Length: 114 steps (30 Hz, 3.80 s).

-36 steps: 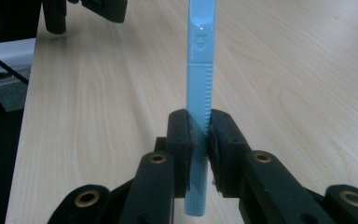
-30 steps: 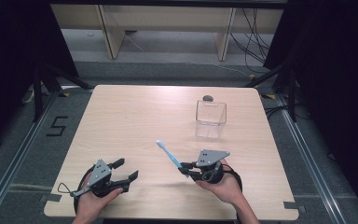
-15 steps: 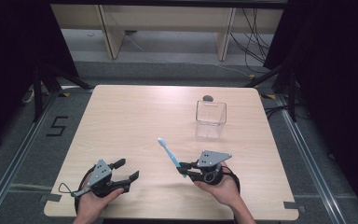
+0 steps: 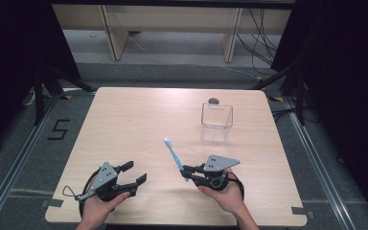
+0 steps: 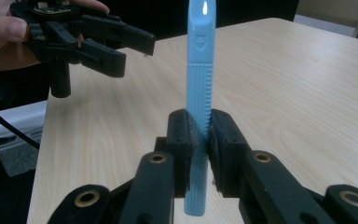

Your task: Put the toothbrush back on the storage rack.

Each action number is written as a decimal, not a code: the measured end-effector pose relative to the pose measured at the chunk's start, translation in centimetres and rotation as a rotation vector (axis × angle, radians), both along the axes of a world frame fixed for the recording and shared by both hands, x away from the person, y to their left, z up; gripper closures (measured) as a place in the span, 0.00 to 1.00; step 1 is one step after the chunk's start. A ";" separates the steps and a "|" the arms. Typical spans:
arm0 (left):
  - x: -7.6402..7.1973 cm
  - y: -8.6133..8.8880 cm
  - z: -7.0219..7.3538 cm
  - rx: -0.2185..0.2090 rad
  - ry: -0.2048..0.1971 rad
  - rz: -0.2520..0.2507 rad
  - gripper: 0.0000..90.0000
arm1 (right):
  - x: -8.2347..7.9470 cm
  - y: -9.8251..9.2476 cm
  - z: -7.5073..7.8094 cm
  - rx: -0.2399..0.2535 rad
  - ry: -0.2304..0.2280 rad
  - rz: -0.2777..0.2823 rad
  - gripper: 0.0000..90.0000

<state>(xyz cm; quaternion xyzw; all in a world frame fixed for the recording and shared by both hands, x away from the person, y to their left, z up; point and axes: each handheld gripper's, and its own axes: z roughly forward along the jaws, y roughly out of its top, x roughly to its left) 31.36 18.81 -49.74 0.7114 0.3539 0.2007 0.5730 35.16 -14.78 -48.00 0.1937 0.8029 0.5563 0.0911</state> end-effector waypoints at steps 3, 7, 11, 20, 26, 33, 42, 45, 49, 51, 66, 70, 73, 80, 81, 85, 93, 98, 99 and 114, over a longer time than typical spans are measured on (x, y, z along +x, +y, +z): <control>0.3 -0.4 0.1 -0.032 -0.002 -0.025 0.32 | 0.2 0.1 -0.1 0.002 -0.026 -0.001 0.88; 0.7 -0.8 0.3 -0.055 0.021 -0.037 0.34 | 0.2 0.3 -0.2 0.016 -0.023 -0.003 0.88; 1.0 -1.3 1.1 -0.062 0.010 -0.060 0.35 | 0.4 0.1 -0.2 0.036 -0.026 -0.007 0.88; 1.9 -2.2 3.0 -0.099 -0.050 -0.118 0.39 | 0.6 0.4 -0.4 0.119 -0.011 -0.012 0.88; 2.1 -3.2 3.6 -0.113 -0.037 -0.159 0.42 | 0.5 0.7 -0.5 0.105 0.007 -0.030 0.88; 2.7 -4.8 3.7 -0.132 -0.035 -0.201 0.50 | 0.7 1.3 -0.5 0.113 -0.036 -0.044 0.88; 3.5 -6.1 3.8 -0.157 -0.021 -0.239 0.61 | 0.7 2.1 -0.2 0.086 -0.066 -0.048 0.88; 3.7 -6.6 4.0 -0.158 -0.025 -0.243 0.63 | 0.6 2.4 -0.3 0.102 -0.040 -0.039 0.88; 4.0 -7.1 3.9 -0.160 -0.025 -0.246 0.66 | 0.7 2.2 -0.2 0.091 -0.078 -0.049 0.88; 4.0 -7.4 3.9 -0.171 -0.020 -0.244 0.69 | 0.6 2.2 -0.1 0.085 -0.076 -0.052 0.88; 4.4 -8.2 4.1 -0.169 -0.038 -0.241 0.87 | 0.5 2.3 0.1 0.103 -0.078 -0.071 0.88; 4.5 -8.2 4.2 -0.167 -0.033 -0.247 0.91 | 0.4 2.3 0.1 0.097 -0.088 -0.094 0.88; 4.6 -8.2 4.3 -0.154 -0.032 -0.250 0.91 | 0.5 2.3 0.0 0.096 -0.089 -0.084 0.88; 4.6 -8.0 4.4 -0.130 -0.050 -0.231 0.92 | 0.3 2.2 -0.1 0.048 -0.043 -0.135 0.67; 4.7 -7.9 4.4 -0.122 -0.057 -0.226 0.92 | 0.3 2.2 0.0 0.040 -0.052 -0.144 0.65; 4.8 -7.6 4.4 -0.117 -0.065 -0.210 0.92 | 0.2 1.7 0.4 0.042 -0.078 -0.174 0.63; 4.9 -7.5 4.4 -0.094 -0.095 -0.196 0.92 | 0.1 1.0 1.6 0.062 -0.077 -0.193 0.66; 4.9 -7.7 4.3 -0.076 -0.103 -0.189 0.92 | 0.1 1.1 2.3 0.100 -0.087 -0.198 0.74; 5.0 -7.7 4.3 -0.073 -0.105 -0.188 0.92 | 0.0 1.1 2.5 0.098 -0.086 -0.208 0.74; 4.8 -9.2 4.3 -0.016 -0.144 -0.189 0.92 | 0.0 2.6 5.6 0.152 -0.110 -0.227 0.75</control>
